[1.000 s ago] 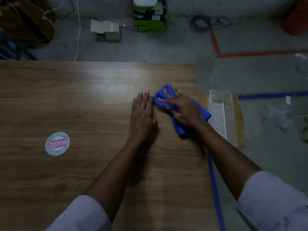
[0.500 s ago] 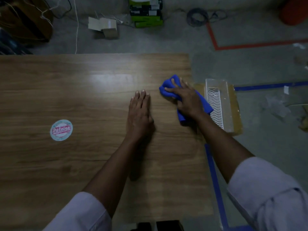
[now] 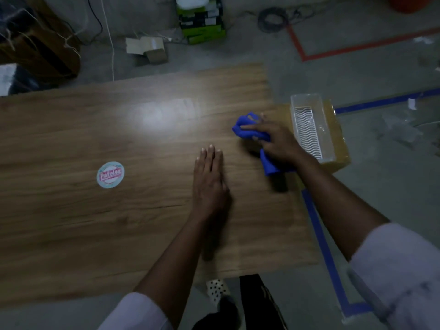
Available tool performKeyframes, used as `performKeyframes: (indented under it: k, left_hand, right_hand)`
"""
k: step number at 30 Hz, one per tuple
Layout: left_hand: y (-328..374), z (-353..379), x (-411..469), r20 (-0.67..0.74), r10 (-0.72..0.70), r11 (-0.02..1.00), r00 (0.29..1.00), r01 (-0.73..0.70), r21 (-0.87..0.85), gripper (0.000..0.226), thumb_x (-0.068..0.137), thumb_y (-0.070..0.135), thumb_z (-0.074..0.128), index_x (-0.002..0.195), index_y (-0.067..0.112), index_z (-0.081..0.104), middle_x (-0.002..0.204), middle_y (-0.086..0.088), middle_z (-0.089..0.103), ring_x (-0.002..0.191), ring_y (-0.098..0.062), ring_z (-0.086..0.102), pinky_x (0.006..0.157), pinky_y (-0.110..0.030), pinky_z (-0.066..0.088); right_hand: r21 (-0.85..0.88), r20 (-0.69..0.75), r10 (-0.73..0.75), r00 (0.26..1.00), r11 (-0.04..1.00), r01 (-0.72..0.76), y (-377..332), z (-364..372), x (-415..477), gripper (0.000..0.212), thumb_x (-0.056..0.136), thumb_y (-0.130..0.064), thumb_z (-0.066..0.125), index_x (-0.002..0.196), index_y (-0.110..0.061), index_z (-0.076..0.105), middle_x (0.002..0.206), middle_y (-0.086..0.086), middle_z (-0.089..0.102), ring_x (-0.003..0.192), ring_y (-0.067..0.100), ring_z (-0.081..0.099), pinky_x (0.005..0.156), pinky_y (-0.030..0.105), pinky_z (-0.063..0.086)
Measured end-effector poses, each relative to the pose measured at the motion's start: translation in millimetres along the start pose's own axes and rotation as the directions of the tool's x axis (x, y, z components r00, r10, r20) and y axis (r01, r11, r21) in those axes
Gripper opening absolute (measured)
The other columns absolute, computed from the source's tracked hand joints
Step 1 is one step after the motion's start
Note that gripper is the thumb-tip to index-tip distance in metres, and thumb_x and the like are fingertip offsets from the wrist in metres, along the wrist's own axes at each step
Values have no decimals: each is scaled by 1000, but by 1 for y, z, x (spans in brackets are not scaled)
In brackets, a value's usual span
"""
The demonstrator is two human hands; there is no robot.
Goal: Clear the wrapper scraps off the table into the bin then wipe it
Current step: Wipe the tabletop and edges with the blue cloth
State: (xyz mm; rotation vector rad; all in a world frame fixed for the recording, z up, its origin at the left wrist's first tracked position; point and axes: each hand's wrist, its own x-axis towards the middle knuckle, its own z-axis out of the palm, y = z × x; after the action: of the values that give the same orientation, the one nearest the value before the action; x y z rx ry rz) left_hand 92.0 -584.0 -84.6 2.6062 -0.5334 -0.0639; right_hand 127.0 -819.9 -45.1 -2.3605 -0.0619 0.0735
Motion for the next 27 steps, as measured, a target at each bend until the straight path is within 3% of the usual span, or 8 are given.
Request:
performKeyframes:
  k: [4, 8, 12, 15, 17, 22, 25, 27]
  left_hand:
    - [-2, 5, -13, -19, -5, 1000, 1000, 5, 21, 76, 80, 18, 33, 154, 3, 40, 164, -18, 29, 154, -35, 22, 128, -45, 12]
    - [6, -4, -46, 31, 12, 1000, 999, -12, -8, 75, 80, 13, 39, 154, 2, 40, 165, -19, 28, 154, -35, 21, 126, -47, 12]
    - [10, -16, -80, 75, -1, 1000, 997, 3, -26, 77, 81, 21, 31, 155, 4, 39, 165, -18, 27, 154, -36, 21, 126, -45, 11]
    - [10, -19, -92, 82, -2, 1000, 997, 4, -29, 76, 81, 22, 29, 155, 5, 38, 166, -17, 26, 155, -35, 19, 126, -47, 12]
    - [10, -17, -92, 60, -5, 1000, 998, 7, -26, 75, 82, 21, 29, 155, 5, 40, 165, -17, 27, 155, -35, 21, 126, -51, 16]
    - [3, -5, -100, 28, 6, 1000, 1000, -6, 2, 75, 83, 23, 30, 156, 7, 37, 167, -14, 25, 157, -31, 16, 127, -46, 11]
    - [-1, -3, -108, 19, 23, 1000, 1000, -23, 11, 73, 85, 21, 33, 156, 7, 38, 167, -15, 26, 156, -31, 18, 127, -46, 11]
    - [0, -6, -118, 46, 14, 1000, 999, -14, 6, 72, 87, 23, 31, 156, 7, 37, 167, -15, 25, 156, -31, 17, 127, -46, 10]
  right_hand:
    - [-268, -27, -36, 999, 963, 28, 5, 35, -26, 79, 75, 6, 56, 141, -37, 58, 160, -10, 39, 155, 22, 23, 121, 43, 23]
    - [-112, -13, -86, 996, 990, 84, -7, 49, -107, 77, 64, 16, 64, 127, -28, 71, 147, -12, 46, 148, 24, 34, 119, 46, 33]
    - [35, 157, -3, 988, 999, -3, -28, 34, -153, 77, 57, 6, 44, 119, -28, 75, 139, 0, 62, 141, 28, 48, 114, 38, 39]
    - [104, 10, 99, 995, 990, -99, -40, 9, -125, 69, 70, 9, 46, 126, -23, 71, 135, 7, 66, 131, 25, 57, 108, 26, 38]
    - [39, -43, 57, 997, 998, -55, -44, 1, -95, 62, 82, 9, 52, 131, -25, 68, 140, 4, 63, 134, 19, 52, 107, 22, 36]
    - [-386, 21, -48, 999, 921, 52, -16, 59, -93, 61, 93, -15, 56, 148, -40, 48, 165, -7, 32, 156, 29, 18, 123, 50, 18]
    - [-301, 75, -103, 992, 946, 121, -24, 72, -146, 77, 72, -13, 46, 145, -35, 54, 163, -9, 34, 156, 24, 16, 124, 44, 11]
    - [-180, 93, -128, 987, 973, 143, -31, 75, -191, 74, 69, -11, 45, 137, -32, 63, 158, -8, 43, 153, 27, 25, 124, 49, 19]
